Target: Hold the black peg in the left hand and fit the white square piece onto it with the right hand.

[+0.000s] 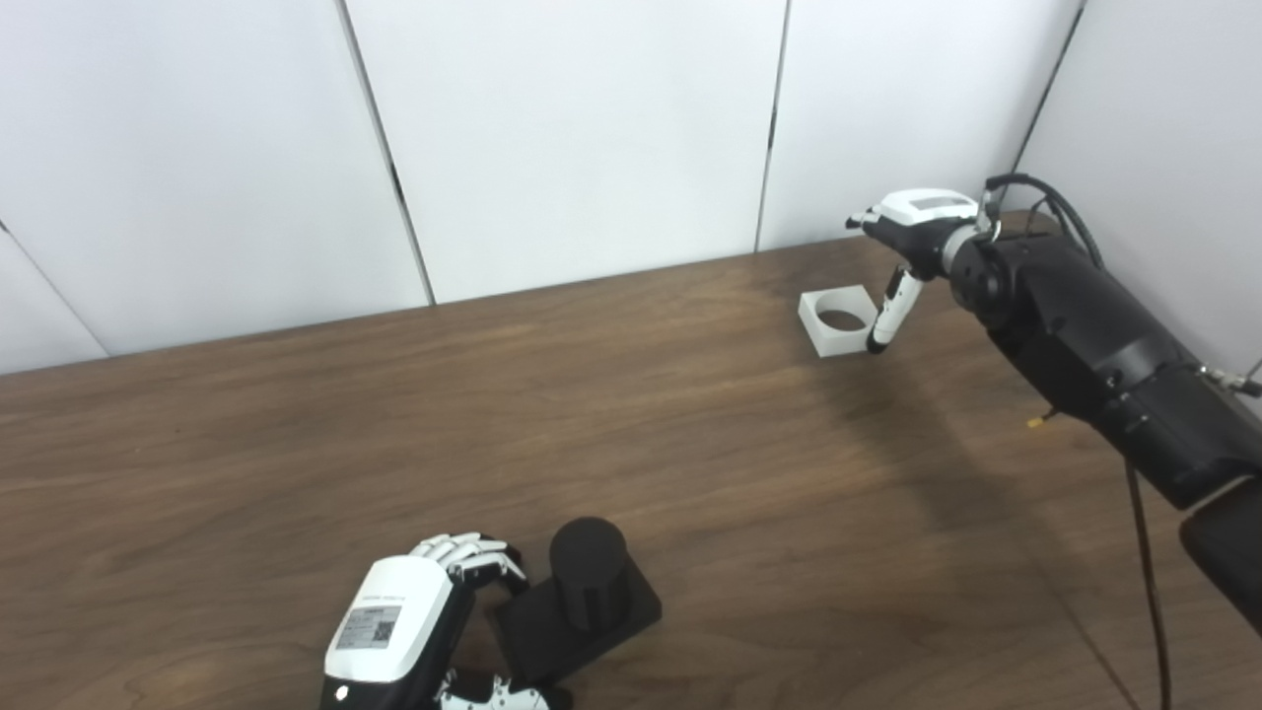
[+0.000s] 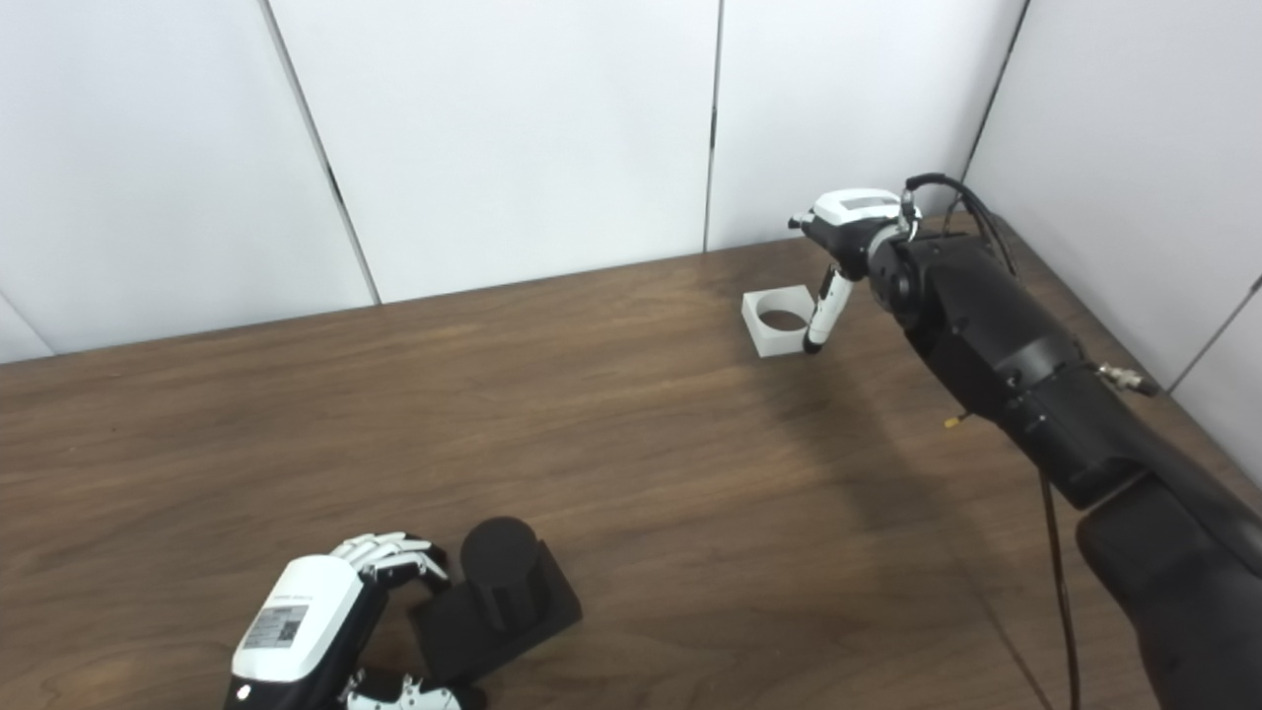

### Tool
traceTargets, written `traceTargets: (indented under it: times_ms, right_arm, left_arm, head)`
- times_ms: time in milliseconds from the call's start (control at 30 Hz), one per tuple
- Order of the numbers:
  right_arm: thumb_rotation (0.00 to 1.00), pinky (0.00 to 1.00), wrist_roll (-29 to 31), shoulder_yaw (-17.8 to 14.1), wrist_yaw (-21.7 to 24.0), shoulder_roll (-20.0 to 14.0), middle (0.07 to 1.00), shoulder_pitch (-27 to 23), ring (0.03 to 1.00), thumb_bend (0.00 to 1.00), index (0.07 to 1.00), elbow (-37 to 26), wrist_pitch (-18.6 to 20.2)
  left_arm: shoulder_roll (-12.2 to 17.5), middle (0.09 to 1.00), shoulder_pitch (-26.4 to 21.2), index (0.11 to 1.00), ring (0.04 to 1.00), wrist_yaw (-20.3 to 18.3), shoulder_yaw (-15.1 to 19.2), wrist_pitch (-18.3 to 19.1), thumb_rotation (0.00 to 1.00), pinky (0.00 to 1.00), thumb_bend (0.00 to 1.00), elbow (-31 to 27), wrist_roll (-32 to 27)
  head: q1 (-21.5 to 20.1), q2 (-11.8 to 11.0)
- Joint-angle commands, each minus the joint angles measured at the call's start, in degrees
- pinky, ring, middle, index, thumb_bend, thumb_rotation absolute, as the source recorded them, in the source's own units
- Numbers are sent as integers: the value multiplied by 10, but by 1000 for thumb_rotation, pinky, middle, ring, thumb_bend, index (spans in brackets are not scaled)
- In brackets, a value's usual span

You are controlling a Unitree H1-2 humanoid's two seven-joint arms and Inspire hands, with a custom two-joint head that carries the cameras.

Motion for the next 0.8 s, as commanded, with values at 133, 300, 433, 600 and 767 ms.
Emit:
traceTargets:
  times_ms: [133,300,433,600,767]
  right_arm:
    - [256,1000,-16,-5,-16,-2,1000,-20,1000,1000,909,-4,-7]
    - [252,1000,-13,-6,-25,1,1000,-15,1000,1000,862,3,-17]
    - [239,1000,-12,-6,-24,1,1000,-12,1000,1000,845,0,-20]
    - [229,1000,-11,-6,-27,0,1000,-10,1000,1000,836,8,-32]
    - [223,1000,-12,-7,-32,-2,1000,-9,1000,1000,832,16,-39]
  left_arm:
    - [2,750,12,487,803,-36,-14,7,43,846,518,-1,20]
    - [0,748,12,487,801,-34,-14,8,44,845,518,0,24]
    - [-3,749,12,487,804,-37,-15,11,44,845,518,-2,29]
    - [-5,751,12,487,808,-41,-15,14,44,850,518,-5,29]
    - [-7,752,12,487,810,-46,-17,17,44,854,518,-8,32]
  head:
    - [3,2]
    - [5,3]
    - [8,5]
    - [8,5]
    - [9,6]
